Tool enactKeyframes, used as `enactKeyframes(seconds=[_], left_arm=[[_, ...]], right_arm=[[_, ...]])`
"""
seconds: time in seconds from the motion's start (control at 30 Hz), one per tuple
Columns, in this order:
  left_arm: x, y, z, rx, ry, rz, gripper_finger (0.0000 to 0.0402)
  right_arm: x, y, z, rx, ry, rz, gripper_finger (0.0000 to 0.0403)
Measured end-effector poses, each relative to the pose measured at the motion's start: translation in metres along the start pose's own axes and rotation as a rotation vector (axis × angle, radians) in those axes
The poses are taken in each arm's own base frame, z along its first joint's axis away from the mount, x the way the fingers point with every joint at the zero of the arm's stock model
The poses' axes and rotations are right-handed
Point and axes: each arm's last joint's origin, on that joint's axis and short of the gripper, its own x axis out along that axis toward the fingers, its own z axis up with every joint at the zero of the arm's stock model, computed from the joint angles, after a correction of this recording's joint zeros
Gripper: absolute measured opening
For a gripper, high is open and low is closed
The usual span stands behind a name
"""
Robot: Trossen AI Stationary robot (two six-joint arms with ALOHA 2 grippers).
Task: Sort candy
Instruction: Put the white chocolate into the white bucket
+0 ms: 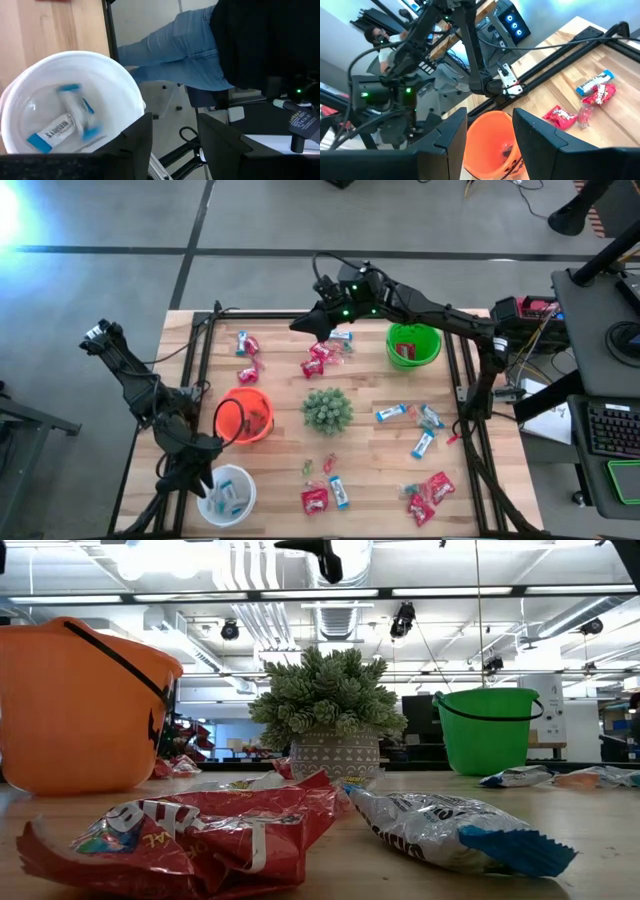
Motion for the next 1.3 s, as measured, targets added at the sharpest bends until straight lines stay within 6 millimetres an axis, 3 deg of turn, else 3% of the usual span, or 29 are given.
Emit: enactKeyframes(seconds=[0.53,0.87,1.03,1.3], left_arm=[[-0.011,0.014,0.015,0.175,-0.388,0.349,0.0146],[-0.035,0.026,0.031,0.236,-0.509,0.433,0.0146],[-0.048,0.028,0.033,0.270,-0.554,0.455,0.0146],[-0.068,0.029,0.029,0.353,-0.615,0.478,0.0149]], right_arm=[[-0.014,0.001,-0.009,-0.037,0.106,-0.064,0.0153],[-0.020,0.000,-0.015,-0.004,0.173,-0.104,0.0153],[-0.040,0.004,-0.023,-0.004,0.237,-0.214,0.0153],[-0.088,0.020,-0.037,0.017,0.311,-0.433,0.0153]])
